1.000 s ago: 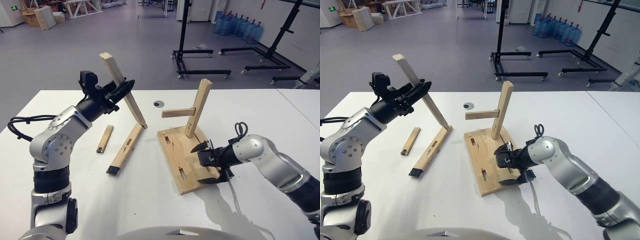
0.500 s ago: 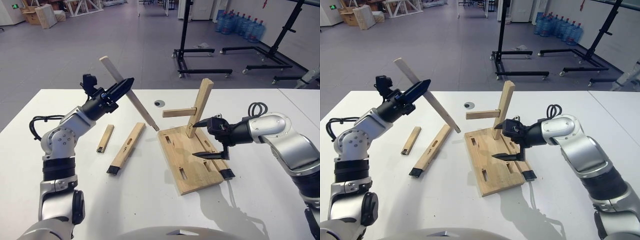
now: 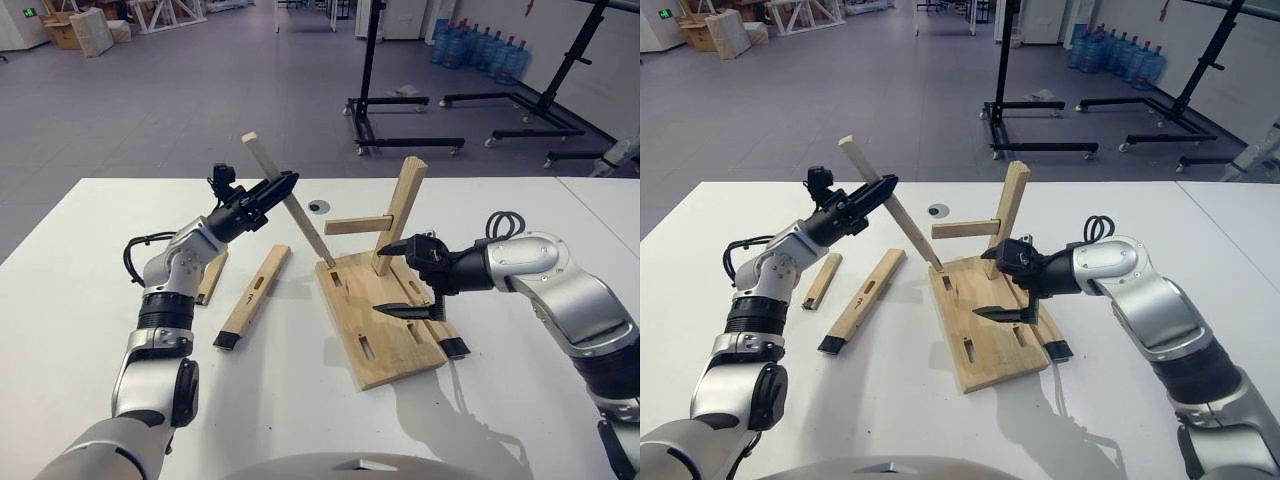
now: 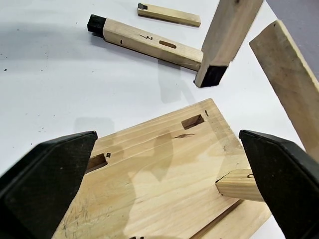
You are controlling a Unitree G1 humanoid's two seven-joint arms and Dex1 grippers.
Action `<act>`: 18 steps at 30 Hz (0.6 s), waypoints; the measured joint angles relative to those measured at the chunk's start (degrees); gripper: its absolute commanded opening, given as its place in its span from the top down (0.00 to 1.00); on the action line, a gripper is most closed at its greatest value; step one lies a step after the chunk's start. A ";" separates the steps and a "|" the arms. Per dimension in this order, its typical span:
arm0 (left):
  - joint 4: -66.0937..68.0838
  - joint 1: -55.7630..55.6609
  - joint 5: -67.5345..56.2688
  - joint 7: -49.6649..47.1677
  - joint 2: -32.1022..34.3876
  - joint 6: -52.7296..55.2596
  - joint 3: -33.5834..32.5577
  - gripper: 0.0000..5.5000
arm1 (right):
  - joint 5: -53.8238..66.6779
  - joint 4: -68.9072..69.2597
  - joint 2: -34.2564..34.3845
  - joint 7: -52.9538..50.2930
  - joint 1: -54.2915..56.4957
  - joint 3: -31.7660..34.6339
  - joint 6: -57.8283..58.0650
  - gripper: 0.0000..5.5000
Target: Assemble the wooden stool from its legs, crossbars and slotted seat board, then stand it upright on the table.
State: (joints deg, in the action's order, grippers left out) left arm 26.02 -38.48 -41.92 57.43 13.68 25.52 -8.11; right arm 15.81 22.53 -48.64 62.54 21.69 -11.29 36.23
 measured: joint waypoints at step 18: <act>15.38 -0.26 6.27 4.98 -3.93 -6.85 -1.76 0.62 | 0.21 0.24 1.64 -1.14 0.06 -2.13 1.17 0.05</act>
State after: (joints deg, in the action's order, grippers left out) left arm 41.40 -38.74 -35.65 62.41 9.75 18.67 -9.88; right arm 16.02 22.77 -47.01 61.40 21.75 -13.41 37.39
